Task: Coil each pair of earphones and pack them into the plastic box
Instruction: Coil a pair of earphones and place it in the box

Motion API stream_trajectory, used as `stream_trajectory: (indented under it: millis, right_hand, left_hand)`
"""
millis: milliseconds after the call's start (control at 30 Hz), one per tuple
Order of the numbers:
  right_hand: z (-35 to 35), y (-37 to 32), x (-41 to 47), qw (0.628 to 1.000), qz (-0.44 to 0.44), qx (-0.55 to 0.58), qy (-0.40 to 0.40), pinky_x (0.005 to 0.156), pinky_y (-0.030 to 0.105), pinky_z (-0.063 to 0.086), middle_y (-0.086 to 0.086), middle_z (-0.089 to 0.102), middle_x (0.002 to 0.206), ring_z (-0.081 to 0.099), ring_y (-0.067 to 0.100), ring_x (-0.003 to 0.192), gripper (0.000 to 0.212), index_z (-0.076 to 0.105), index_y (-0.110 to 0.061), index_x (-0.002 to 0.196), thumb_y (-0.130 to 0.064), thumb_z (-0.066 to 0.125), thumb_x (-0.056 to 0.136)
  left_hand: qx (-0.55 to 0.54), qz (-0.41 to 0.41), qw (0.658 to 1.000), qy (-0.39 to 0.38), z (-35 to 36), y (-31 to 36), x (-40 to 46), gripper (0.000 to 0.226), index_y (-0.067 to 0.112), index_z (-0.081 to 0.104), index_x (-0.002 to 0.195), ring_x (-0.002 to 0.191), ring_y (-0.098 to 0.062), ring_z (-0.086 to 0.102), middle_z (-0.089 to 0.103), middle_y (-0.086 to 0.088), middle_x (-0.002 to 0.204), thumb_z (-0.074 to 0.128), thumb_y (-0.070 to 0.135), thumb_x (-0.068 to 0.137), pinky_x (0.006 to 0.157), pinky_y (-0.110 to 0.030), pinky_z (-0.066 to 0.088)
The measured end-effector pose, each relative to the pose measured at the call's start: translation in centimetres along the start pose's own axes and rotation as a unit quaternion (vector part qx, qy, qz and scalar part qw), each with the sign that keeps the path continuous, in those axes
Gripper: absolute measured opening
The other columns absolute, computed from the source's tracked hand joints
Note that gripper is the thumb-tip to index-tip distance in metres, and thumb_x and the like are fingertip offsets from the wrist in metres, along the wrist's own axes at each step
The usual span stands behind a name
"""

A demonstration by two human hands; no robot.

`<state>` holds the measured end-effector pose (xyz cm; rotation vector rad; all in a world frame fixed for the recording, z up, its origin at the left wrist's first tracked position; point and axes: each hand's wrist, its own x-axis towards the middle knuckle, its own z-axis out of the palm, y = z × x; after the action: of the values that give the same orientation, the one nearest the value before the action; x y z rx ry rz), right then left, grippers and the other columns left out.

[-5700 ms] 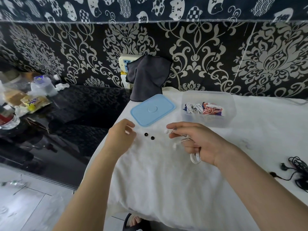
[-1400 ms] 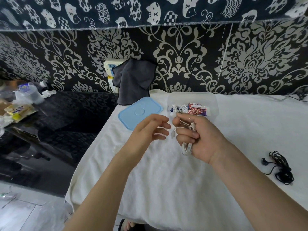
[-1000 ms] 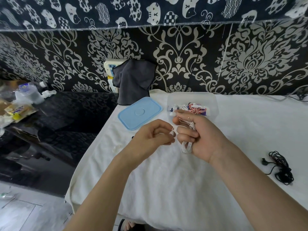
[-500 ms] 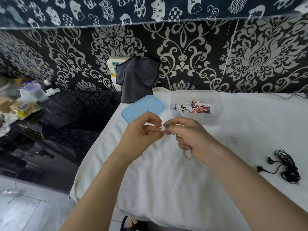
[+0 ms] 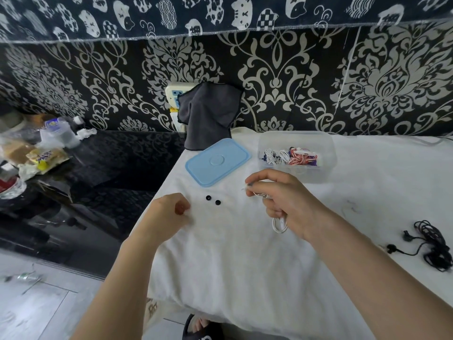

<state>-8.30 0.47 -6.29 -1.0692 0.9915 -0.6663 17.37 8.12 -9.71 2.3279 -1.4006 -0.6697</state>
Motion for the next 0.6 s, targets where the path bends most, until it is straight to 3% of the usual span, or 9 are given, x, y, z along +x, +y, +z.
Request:
stream_trajectory:
  millis: [300, 600]
  right_hand:
    - [0.0, -0.1, -0.2, 1.000, 0.000, -0.002, 0.011, 0.047, 0.025, 0.019, 0.002, 0.069, 0.074, 0.025, 0.011, 0.044, 0.012, 0.070, -0.007, 0.099, -0.007, 0.068, 0.087]
    - [-0.4, -0.5, -0.5, 1.000, -0.009, 0.009, 0.012, 0.046, 0.025, 0.019, 0.002, 0.069, 0.075, 0.024, 0.012, 0.046, 0.010, 0.070, -0.009, 0.097, -0.008, 0.068, 0.087]
  left_hand:
    - [-0.010, 0.038, 0.998, 0.043, 0.7, 0.4, 0.3, 0.016, 0.022, 0.065, 0.079, 0.073, -0.016, 0.060, 0.067, 0.007, 0.086, 0.066, 0.008, 0.085, 0.062, -0.026, 0.048]
    - [-0.044, 0.068, 0.995, 0.064, 1.0, 1.5, 0.4, 0.015, 0.021, 0.063, 0.084, 0.064, -0.013, 0.055, 0.067, 0.009, 0.087, 0.062, 0.009, 0.091, 0.049, -0.016, 0.040]
